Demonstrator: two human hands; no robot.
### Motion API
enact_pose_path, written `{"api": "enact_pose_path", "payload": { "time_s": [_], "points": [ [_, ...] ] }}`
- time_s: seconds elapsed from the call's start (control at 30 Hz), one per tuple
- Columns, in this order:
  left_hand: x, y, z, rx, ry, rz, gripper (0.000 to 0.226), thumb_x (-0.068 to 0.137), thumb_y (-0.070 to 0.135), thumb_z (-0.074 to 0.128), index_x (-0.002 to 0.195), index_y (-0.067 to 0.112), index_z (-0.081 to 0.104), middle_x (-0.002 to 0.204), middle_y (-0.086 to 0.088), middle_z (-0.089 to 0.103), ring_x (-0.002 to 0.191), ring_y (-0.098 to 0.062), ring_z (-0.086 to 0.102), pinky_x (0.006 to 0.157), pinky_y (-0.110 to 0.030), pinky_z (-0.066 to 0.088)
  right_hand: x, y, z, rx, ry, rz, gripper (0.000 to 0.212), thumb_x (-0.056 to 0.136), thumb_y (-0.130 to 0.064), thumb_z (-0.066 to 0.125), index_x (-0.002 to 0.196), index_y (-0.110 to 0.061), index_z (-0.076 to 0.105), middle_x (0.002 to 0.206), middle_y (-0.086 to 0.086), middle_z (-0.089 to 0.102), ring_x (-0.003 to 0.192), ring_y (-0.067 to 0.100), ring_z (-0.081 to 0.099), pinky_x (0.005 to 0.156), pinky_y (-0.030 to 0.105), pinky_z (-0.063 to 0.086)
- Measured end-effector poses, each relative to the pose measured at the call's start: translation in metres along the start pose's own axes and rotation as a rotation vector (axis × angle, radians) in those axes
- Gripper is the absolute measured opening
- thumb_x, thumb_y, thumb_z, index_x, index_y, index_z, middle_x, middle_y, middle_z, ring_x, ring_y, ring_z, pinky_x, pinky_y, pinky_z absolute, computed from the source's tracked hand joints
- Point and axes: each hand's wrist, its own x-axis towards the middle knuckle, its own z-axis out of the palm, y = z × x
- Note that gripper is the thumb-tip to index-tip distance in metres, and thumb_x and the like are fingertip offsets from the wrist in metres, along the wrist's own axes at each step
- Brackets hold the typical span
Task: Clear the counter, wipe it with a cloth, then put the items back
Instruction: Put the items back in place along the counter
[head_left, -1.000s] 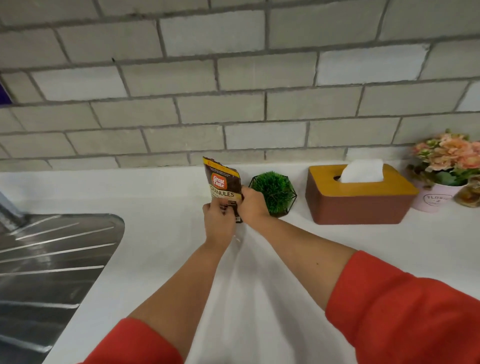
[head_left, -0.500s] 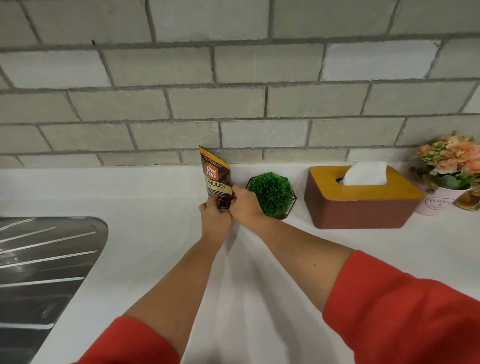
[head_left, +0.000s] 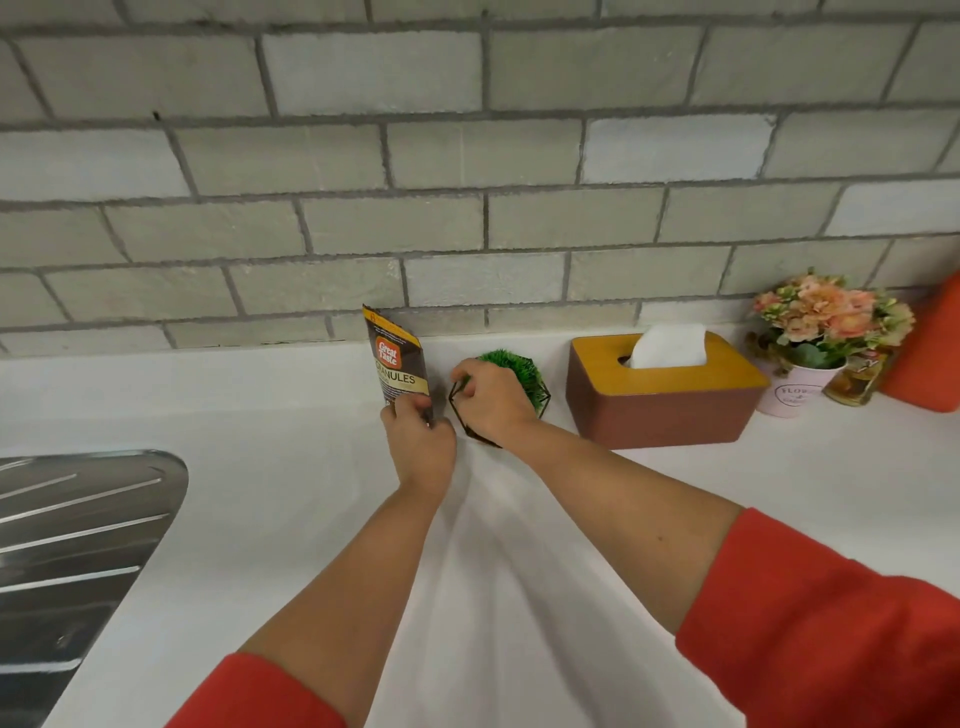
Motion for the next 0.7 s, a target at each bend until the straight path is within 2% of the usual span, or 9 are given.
{"api": "enact_pose_path", "payload": {
  "time_s": [0.1,0.2,0.33,0.43,0.6,0.7],
  "points": [
    [-0.013,0.008,0.009,0.024,-0.01,0.054,0.026,0.081,-0.005,0.05,0.107,-0.004,0.055,0.12,-0.02,0.044,0.105,-0.034,0.05,0.09,-0.031,0.039,-0.014,0.015,-0.02,-0.061,0.032,0.023,0.026,0.087,-0.009,0.054,0.109,-0.015,0.066,0.105,0.009,0.068,0.099,0.025,0.061,0.077,0.024,0.045],
    [-0.029,0.017,0.021,0.041,-0.036,0.104,0.029,0.08,-0.008,0.05,0.108,-0.004,0.056,0.12,-0.019,0.045,0.104,-0.032,0.05,0.087,-0.024,0.036,-0.031,0.034,-0.042,-0.076,0.068,0.04,0.023,0.089,-0.015,0.057,0.11,-0.012,0.065,0.103,0.008,0.068,0.097,0.024,0.062,0.071,0.022,0.041],
    [-0.056,0.032,0.044,0.012,-0.107,0.134,0.027,0.081,-0.009,0.05,0.106,-0.003,0.056,0.12,-0.018,0.044,0.091,-0.027,0.052,0.078,-0.014,0.032,-0.055,0.064,-0.068,-0.092,0.121,0.085,0.02,0.088,-0.019,0.06,0.104,-0.01,0.067,0.071,-0.005,0.057,0.084,0.02,0.058,0.067,0.024,0.039],
    [-0.084,0.043,0.065,-0.008,-0.172,0.141,0.023,0.083,-0.006,0.05,0.105,0.001,0.055,0.119,-0.013,0.043,0.085,-0.019,0.047,0.079,-0.02,0.036,-0.073,0.086,-0.089,-0.111,0.169,0.142,0.014,0.086,-0.02,0.061,0.094,-0.012,0.07,0.087,0.007,0.069,0.092,0.027,0.063,0.075,0.032,0.05],
    [-0.136,0.069,0.104,-0.018,-0.274,0.162,0.022,0.084,-0.005,0.05,0.103,0.006,0.054,0.118,-0.009,0.043,0.088,-0.02,0.053,0.08,-0.021,0.038,-0.111,0.124,-0.136,-0.131,0.214,0.225,0.012,0.086,-0.02,0.061,0.094,-0.016,0.069,0.081,-0.003,0.059,0.096,0.023,0.062,0.07,0.024,0.041],
    [-0.172,0.086,0.13,-0.02,-0.321,0.198,0.024,0.082,-0.005,0.051,0.104,0.004,0.055,0.12,-0.01,0.043,0.097,-0.025,0.056,0.083,-0.021,0.038,-0.139,0.147,-0.17,-0.179,0.221,0.266,0.019,0.087,-0.017,0.056,0.102,-0.018,0.068,0.101,0.002,0.067,0.103,0.023,0.06,0.076,0.027,0.045]
  ]
}}
